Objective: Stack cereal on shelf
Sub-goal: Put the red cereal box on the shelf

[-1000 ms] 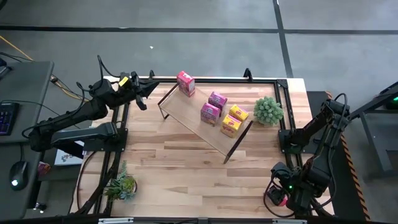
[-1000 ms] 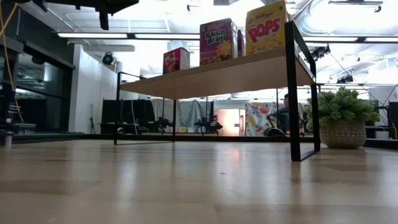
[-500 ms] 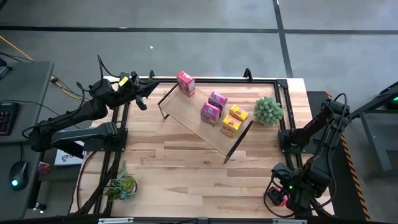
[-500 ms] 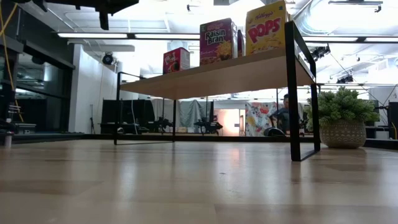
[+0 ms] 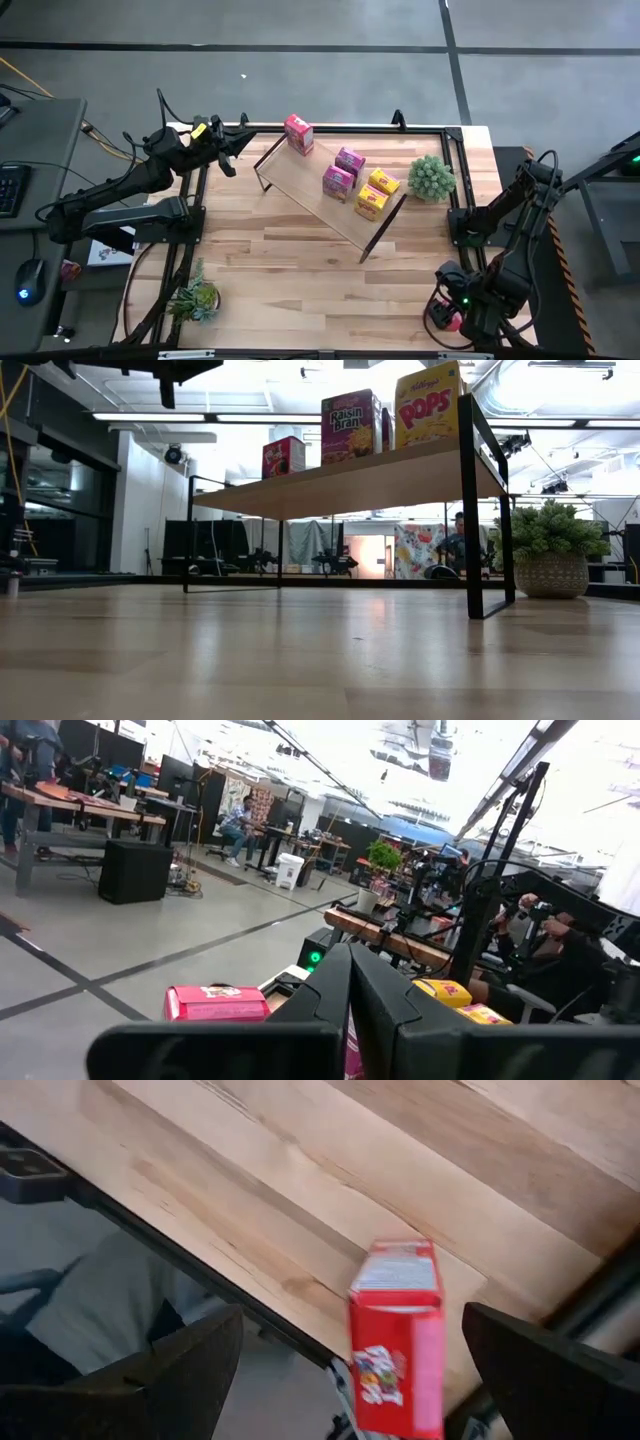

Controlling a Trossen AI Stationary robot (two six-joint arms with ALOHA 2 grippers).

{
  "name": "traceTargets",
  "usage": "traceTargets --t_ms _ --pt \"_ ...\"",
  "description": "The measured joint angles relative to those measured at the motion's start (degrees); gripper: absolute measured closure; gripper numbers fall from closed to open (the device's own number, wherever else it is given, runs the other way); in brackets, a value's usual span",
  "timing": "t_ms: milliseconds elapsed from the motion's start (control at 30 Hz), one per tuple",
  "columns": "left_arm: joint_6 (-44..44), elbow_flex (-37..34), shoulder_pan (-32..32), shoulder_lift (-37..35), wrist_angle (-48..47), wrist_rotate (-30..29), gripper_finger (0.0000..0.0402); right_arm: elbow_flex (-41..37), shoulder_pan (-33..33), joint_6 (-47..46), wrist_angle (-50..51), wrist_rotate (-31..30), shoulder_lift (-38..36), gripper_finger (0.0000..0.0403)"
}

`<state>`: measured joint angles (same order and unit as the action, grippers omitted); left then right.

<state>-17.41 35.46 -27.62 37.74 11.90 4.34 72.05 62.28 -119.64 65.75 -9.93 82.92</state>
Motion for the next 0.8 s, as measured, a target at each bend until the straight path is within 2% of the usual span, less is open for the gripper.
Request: traceTargets --t_ms 133,433,633,800 --pt "-0.5 0.0 0.0 0.0 0.0 0.0 0.0402 0.0 0.0 0.7 -0.3 -0.5 1.5 0.0034" --pt "-1.0 0.0 0.0 0.0 0.0 0.0 0.0402 0.0 0.0 1.1 -0.6 5.9 5.4 0.0034" --pt "-1.0 0.0 0.0 0.0 0.0 0.0 0.0402 0.0 0.0 1.3 -0.4 6.3 6.3 0.0034" --pt "-1.0 0.0 0.0 0.0 0.0 0.0 0.0401 0.0 0.0 1.1 -1.9 9.0 7.6 0.0034"
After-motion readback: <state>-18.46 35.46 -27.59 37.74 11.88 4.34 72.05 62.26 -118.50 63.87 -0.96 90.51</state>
